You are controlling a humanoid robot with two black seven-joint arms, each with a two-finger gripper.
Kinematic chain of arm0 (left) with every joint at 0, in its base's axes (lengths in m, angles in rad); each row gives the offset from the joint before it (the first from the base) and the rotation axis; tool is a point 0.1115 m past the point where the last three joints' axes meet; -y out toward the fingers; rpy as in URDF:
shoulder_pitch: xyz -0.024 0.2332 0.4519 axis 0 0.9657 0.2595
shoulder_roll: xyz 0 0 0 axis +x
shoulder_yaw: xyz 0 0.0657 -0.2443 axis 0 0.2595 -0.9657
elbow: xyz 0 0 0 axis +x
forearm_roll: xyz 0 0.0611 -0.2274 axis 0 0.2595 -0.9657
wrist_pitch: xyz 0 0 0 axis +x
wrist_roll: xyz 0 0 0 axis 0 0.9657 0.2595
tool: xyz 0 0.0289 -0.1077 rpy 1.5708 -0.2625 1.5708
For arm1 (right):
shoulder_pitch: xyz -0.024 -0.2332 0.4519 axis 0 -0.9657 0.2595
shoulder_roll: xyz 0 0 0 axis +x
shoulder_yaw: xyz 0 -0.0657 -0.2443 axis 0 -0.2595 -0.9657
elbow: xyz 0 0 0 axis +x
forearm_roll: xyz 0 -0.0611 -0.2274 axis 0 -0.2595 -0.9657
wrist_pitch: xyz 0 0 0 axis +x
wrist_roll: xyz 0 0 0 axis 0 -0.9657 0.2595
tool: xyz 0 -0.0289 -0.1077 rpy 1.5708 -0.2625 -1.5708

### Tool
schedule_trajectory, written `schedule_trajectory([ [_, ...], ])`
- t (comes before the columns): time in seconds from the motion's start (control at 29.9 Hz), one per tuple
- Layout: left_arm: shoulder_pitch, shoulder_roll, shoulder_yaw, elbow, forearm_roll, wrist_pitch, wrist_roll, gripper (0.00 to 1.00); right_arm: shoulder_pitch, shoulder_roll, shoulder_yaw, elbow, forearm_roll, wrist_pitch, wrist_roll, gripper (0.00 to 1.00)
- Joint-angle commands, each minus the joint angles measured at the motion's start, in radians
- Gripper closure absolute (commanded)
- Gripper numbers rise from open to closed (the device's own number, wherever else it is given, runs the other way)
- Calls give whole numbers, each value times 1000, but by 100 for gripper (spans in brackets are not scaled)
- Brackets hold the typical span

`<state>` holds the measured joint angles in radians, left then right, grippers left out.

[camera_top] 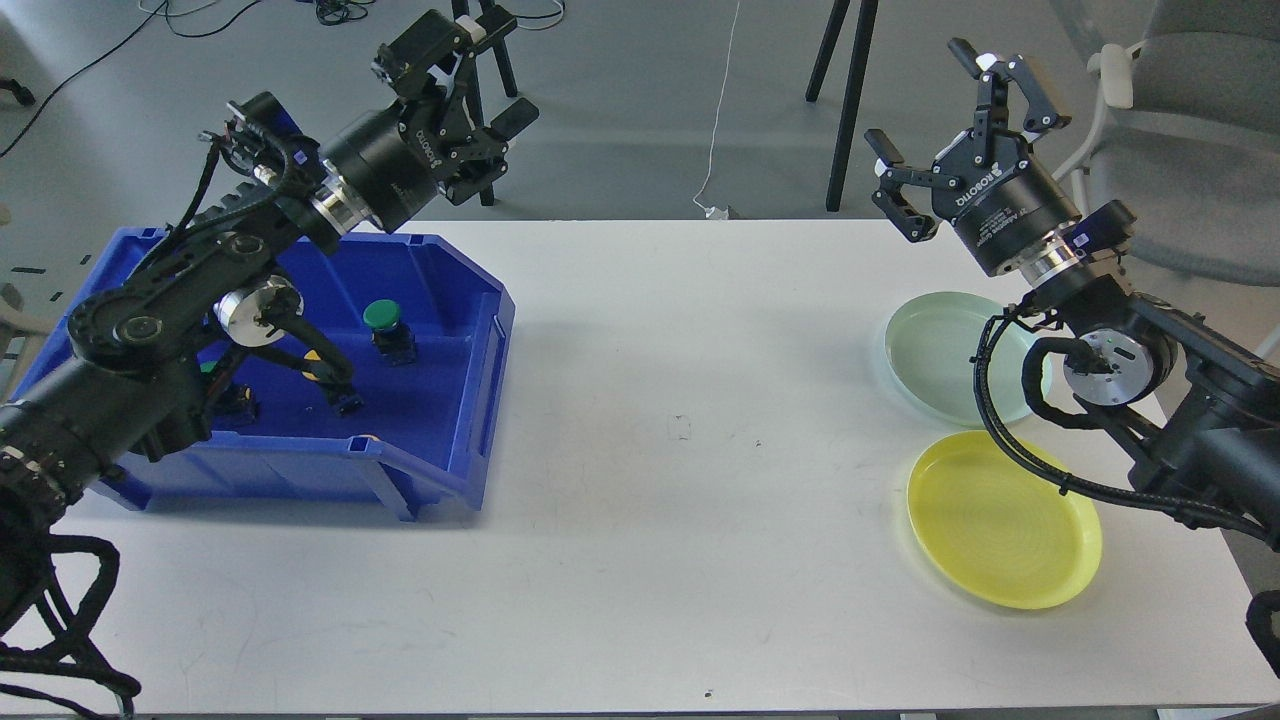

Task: Pass button and place on color plate
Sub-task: 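Move the left gripper over the blue bin toward the buttons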

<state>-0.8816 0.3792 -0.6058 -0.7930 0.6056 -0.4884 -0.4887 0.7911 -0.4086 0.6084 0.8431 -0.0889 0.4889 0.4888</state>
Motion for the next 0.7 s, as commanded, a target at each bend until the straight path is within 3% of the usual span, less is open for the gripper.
schedule_trajectory([
  [0.0, 24, -2, -20, 0, -18, 0, 0, 0, -18, 4, 17, 7, 1, 0, 0, 1],
  [0.23, 22, -14, -78, -26, -61, 0, 0, 0, -20, -3, 50, 5, 12, 0, 0, 1],
  [0.4, 90, -5, -158, -297, -43, 0, 0, 0, -36, -7, 51, 22, 21, 0, 0, 1],
  [0.5, 79, 79, -164, -443, -8, 0, 0, 0, -58, -19, 51, 65, 20, 0, 0, 1],
  [0.57, 52, 189, -102, -488, 38, 0, 0, 0, -61, -47, 59, 91, 20, 0, 0, 1],
  [0.67, -113, 335, 166, -496, 106, 0, 0, 0, -70, -67, 65, 108, 20, 0, 0, 1],
])
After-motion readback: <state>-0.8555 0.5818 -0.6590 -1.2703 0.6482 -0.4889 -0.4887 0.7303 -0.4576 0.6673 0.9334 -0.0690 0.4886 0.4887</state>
